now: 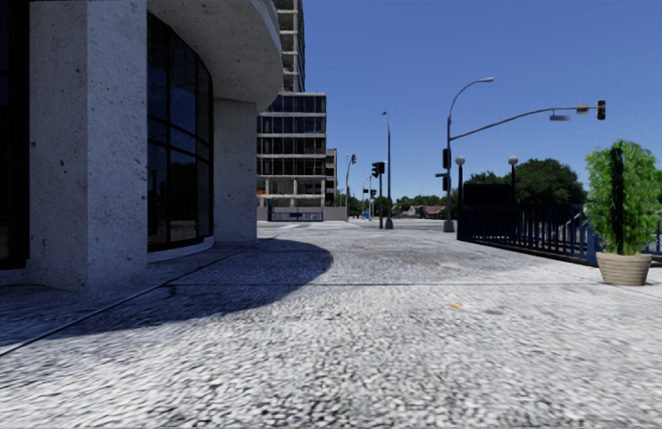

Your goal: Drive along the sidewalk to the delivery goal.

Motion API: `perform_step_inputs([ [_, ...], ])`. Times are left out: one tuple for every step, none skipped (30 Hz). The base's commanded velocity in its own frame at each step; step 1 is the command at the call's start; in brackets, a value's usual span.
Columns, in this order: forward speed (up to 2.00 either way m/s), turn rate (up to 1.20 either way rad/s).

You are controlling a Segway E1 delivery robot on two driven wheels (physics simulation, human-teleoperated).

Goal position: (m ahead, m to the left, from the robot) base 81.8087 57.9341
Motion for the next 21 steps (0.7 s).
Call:
perform_step_inputs([
  [2.00, 0.00],
  [2.00, 0.00],
  [2.00, 0.00],
  [2.00, 0.00],
  [2.00, 0.00],
  [2.00, 0.00],
  [2.00, 0.00],
  [2.00, 0.00],
  [2.00, 0.00],
  [2.00, 0.00],
  [2.00, 0.00],
  [2.00, 0.00],
  [2.00, 0.00],
  [2.00, 0.00],
  [2.00, 0.00],
  [2.00, 0.00],
  [2.00, 0.00],
  [2.00, 0.00],
  [2.00, 0.00],
  [2.00, 0.00],
  [2.00, 0.00],
])
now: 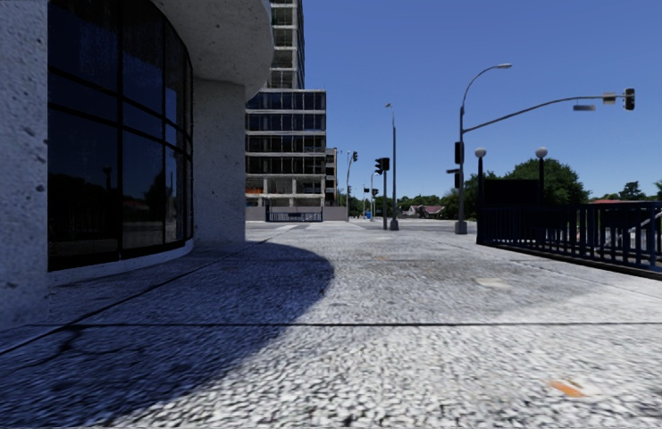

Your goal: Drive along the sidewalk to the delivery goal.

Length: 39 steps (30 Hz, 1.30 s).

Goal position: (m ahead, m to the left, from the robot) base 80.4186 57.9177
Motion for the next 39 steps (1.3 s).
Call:
perform_step_inputs([
  [2.00, 0.00],
  [2.00, 0.00],
  [2.00, 0.00],
  [2.00, 0.00],
  [2.00, 0.00],
  [2.00, 0.00],
  [2.00, 0.00],
  [2.00, 0.00],
  [2.00, 0.00],
  [2.00, 0.00],
  [2.00, 0.00],
  [2.00, 0.00],
  [2.00, 0.00],
  [2.00, 0.00],
  [2.00, 0.00],
  [2.00, 0.00],
  [2.00, 0.00],
  [2.00, 0.00],
  [2.00, 0.00],
  [2.00, 0.00],
  [2.00, 0.00],
  [2.00, 0.00],
  [2.00, 0.00],
  [2.00, 0.00],
  [2.00, 0.00],
  [2.00, 0.00],
  [2.00, 0.00],
  [2.00, 0.00],
  [2.00, 0.00],
  [2.00, 0.00],
  [2.00, 0.00],
  [2.00, 0.00],
  [2.00, 0.00],
  [2.00, 0.00],
  [2.00, 0.00],
  [2.00, 0.00],
  [2.00, 0.00],
  [2.00, 0.00],
  [2.00, 0.00],
])
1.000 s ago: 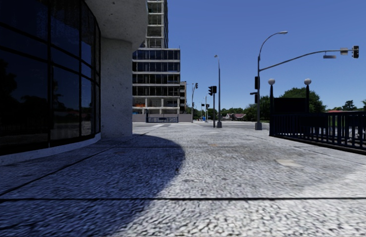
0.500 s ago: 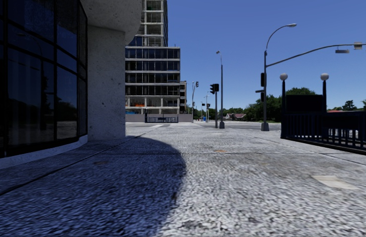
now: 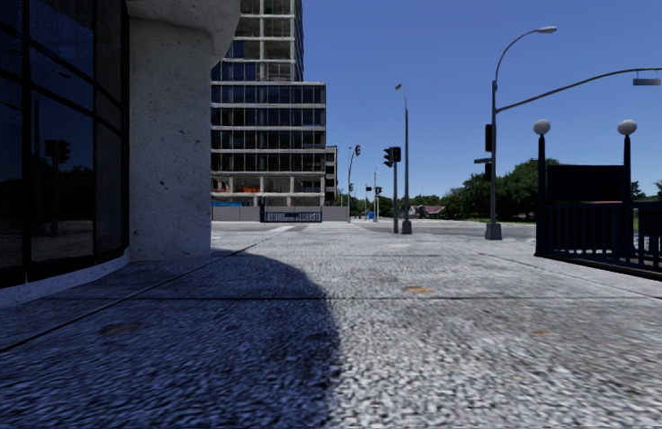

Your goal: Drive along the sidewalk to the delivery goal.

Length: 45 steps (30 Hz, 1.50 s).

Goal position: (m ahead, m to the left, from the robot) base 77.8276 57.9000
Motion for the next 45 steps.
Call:
perform_step_inputs([
  [2.00, 0.00],
  [2.00, 0.00],
  [2.00, 0.00],
  [2.00, 0.00],
  [2.00, 0.00],
  [2.00, 0.00],
  [2.00, 0.00],
  [2.00, 0.00],
  [2.00, 0.00],
  [2.00, 0.00],
  [2.00, 0.00],
  [2.00, 0.00],
  [2.00, 0.00],
  [2.00, 0.00],
  [2.00, 0.00],
  [2.00, 0.00],
  [2.00, 0.00],
  [2.00, 0.00],
  [2.00, 0.00],
  [2.00, 0.00],
  [2.00, 0.00],
  [2.00, 0.00],
  [2.00, 0.00],
  [2.00, 0.00],
  [2.00, 0.00],
  [2.00, 0.00],
  [2.00, 0.00],
  [2.00, 0.00],
  [2.00, 0.00],
  [2.00, 0.00],
  [2.00, 0.00],
  [2.00, 0.00],
  [2.00, 0.00],
  [2.00, 0.00],
  [2.00, 0.00],
  [2.00, 0.00],
  [2.00, 0.00],
  [2.00, 0.00],
  [2.00, 0.00],
  [2.00, 0.00],
  [2.00, 0.00],
  [2.00, 0.00],
  [2.00, 0.00],
  [2.00, 0.00],
  [2.00, 0.00],
])
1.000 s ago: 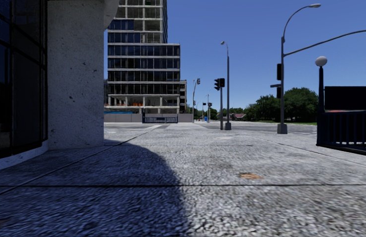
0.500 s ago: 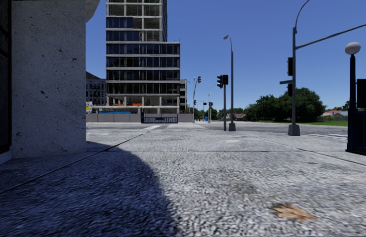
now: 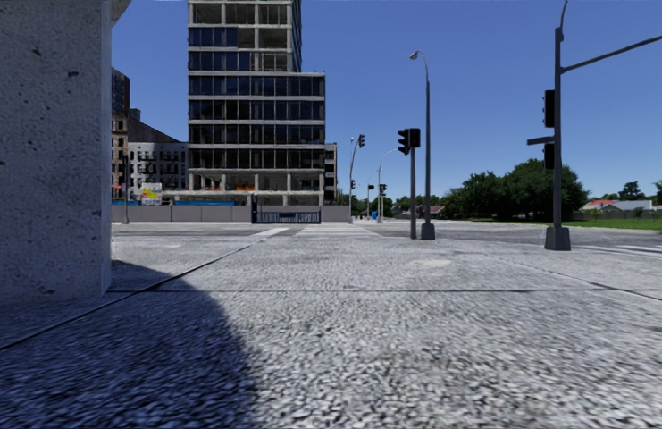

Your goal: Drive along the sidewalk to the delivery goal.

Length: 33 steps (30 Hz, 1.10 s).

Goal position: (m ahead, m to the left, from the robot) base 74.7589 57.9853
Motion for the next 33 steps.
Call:
perform_step_inputs([
  [2.00, 0.00],
  [2.00, 0.00],
  [2.00, 0.00],
  [2.00, 0.00],
  [2.00, 0.00],
  [2.00, 0.00],
  [2.00, 0.00],
  [2.00, 0.00],
  [2.00, 0.00],
  [2.00, 0.00],
  [2.00, 0.00],
  [2.00, 0.00],
  [2.00, 0.00],
  [2.00, 0.00],
  [2.00, 0.00],
  [2.00, 0.00],
  [2.00, 0.00],
  [2.00, 0.00],
  [2.00, 0.00],
  [2.00, 0.00],
  [2.00, 0.00],
  [2.00, 0.00],
  [2.00, 0.00],
  [2.00, 0.00],
  [2.00, 0.00],
  [2.00, 0.00],
  [2.00, 0.00],
  [2.00, 0.00],
  [2.00, 0.00],
  [2.00, 0.00],
  [2.00, 0.00],
  [2.00, 0.00],
  [2.00, 0.00],
])
